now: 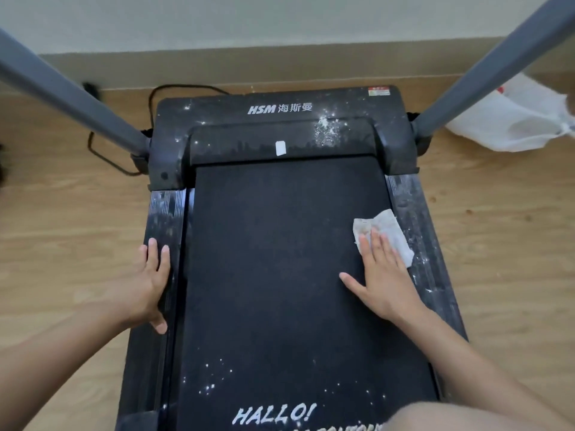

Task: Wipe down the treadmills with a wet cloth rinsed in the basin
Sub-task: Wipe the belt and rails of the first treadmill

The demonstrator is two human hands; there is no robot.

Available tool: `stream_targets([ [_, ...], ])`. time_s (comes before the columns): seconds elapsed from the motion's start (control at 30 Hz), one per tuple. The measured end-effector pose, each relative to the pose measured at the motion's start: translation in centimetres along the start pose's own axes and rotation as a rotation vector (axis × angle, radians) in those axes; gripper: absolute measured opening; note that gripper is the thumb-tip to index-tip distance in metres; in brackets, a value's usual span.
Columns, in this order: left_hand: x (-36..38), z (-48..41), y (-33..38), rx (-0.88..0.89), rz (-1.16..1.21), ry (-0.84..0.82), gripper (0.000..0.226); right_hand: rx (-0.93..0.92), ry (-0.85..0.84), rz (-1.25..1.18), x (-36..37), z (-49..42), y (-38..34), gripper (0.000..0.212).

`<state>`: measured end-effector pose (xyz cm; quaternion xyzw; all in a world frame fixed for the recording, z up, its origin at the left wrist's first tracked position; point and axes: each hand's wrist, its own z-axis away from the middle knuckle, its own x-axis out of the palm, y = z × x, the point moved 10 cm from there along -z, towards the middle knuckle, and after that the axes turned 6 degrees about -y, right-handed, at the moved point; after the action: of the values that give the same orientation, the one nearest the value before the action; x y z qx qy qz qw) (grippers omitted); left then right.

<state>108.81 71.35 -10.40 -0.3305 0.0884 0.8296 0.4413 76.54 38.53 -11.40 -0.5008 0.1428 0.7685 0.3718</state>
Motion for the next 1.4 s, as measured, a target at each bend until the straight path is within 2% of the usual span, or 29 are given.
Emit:
stream_targets([
  [0.1,0.2,-0.1,-0.2,0.000,-0.002,-0.007,0.173,-0.067,0.196,-0.099,-3.3,-1.3,0.1,0.071],
  [0.17,0.1,-0.2,-0.3,-0.004,0.005,-0.002,0.174,-0.051,0.189,-0.074,-2.6,-2.5,0.0,0.083],
  [0.27,0.2,0.1,-0.4,-0.018,0.018,-0.005,0.172,0.081,0.224,-0.060,-0.4,-3.6,-1.0,0.105],
  [0.33,-0.1,0.3,-0.1,-0.008,0.026,0.000,0.172,0.101,0.191,-0.108,0.8,-3.3,-4.5,0.114],
  [0.43,-0.5,0.7,-0.1,-0.010,0.043,0.009,0.173,-0.114,0.127,-0.071,2.8,-2.6,-15.4,0.118],
  [0.57,-0.3,0.8,-0.7,0.023,0.108,0.040,0.173,-0.490,-0.010,0.094,7.5,0.1,-31.4,0.110],
  [0.63,-0.1,0.7,-0.6,0.027,0.075,0.048,0.173,-0.662,-0.037,0.188,10.3,3.2,-34.1,0.104],
  [0.7,-0.5,0.4,0.3,0.023,-0.018,0.046,0.171,-0.725,0.009,0.185,11.2,4.7,-32.2,0.096],
  [0.77,-0.8,0.2,1.0,0.006,-0.041,0.032,0.170,-0.632,0.090,0.063,9.3,3.8,-27.0,0.093],
  [0.83,-0.6,0.1,0.9,-0.005,0.002,0.018,0.170,-0.410,0.155,-0.011,6.6,1.9,-19.2,0.094],
  [0.97,-0.2,0.4,0.8,0.022,0.106,0.010,0.169,0.057,0.182,-0.078,3.5,2.2,-1.9,0.098],
  [1.03,0.0,0.5,1.0,0.021,0.091,-0.006,0.168,0.179,0.178,-0.136,3.6,3.6,1.9,0.099],
  [1.17,-0.8,0.9,1.4,0.001,0.037,-0.005,0.165,0.308,0.174,-0.239,4.7,3.8,-1.8,0.114],
  [1.3,-1.2,1.2,1.7,-0.059,-0.122,-0.026,0.160,0.081,0.183,-0.086,6.6,2.8,-13.2,0.121],
  [1.33,-1.2,1.1,1.6,-0.063,-0.145,-0.011,0.153,0.020,0.170,-0.049,7.2,2.2,-15.9,0.123],
  [1.4,-1.6,0.6,1.3,-0.057,-0.130,0.069,0.121,-0.110,0.137,0.025,8.8,1.1,-22.2,0.128],
])
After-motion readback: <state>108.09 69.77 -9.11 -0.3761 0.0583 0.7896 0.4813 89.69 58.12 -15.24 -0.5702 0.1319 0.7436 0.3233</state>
